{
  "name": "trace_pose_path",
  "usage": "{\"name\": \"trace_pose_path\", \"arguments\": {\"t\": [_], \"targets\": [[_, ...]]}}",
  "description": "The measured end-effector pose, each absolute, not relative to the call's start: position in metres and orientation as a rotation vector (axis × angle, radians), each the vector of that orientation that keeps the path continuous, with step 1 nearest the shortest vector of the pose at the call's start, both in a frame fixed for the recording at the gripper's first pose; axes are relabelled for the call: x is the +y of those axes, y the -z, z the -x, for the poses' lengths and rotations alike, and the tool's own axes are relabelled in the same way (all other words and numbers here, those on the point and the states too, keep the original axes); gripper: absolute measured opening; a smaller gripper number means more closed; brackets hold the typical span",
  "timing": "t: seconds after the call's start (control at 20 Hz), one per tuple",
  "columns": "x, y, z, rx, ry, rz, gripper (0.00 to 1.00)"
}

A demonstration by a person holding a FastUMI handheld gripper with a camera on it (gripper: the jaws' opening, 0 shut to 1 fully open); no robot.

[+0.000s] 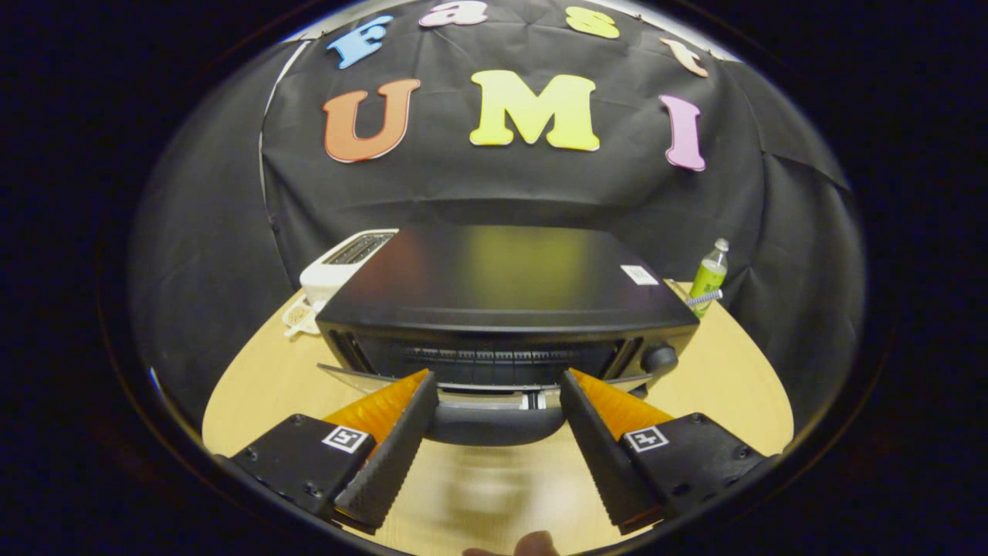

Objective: Open the toaster oven, put the food inside, and close the toaster oven door.

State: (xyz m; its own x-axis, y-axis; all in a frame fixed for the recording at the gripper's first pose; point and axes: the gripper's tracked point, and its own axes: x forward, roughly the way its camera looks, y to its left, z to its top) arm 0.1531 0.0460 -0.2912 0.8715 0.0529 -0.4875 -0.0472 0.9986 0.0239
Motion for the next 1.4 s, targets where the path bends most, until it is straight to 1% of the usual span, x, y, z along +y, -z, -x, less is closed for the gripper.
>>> {"name": "trace_pose_path", "arguments": {"t": [0.25,0.45,0.75,0.95,1.2,1.4], "targets": [[0.044,0.329,-0.11,0.587,-0.063,0.005,1.0],[0.043,0.369,-0.073,0.733,-0.091,0.006,1.0],[0.036,0.29,-0.031,0.687,-0.229,-0.064,1.0],[0.063,0.257,-0.005,0.755,-0.414,-0.203,1.0],[0.108,0.25,0.012,0.848,-0.556,-0.338,1.0],[0.164,0.271,0.024,0.99,-0.675,-0.455,1.0]]}}
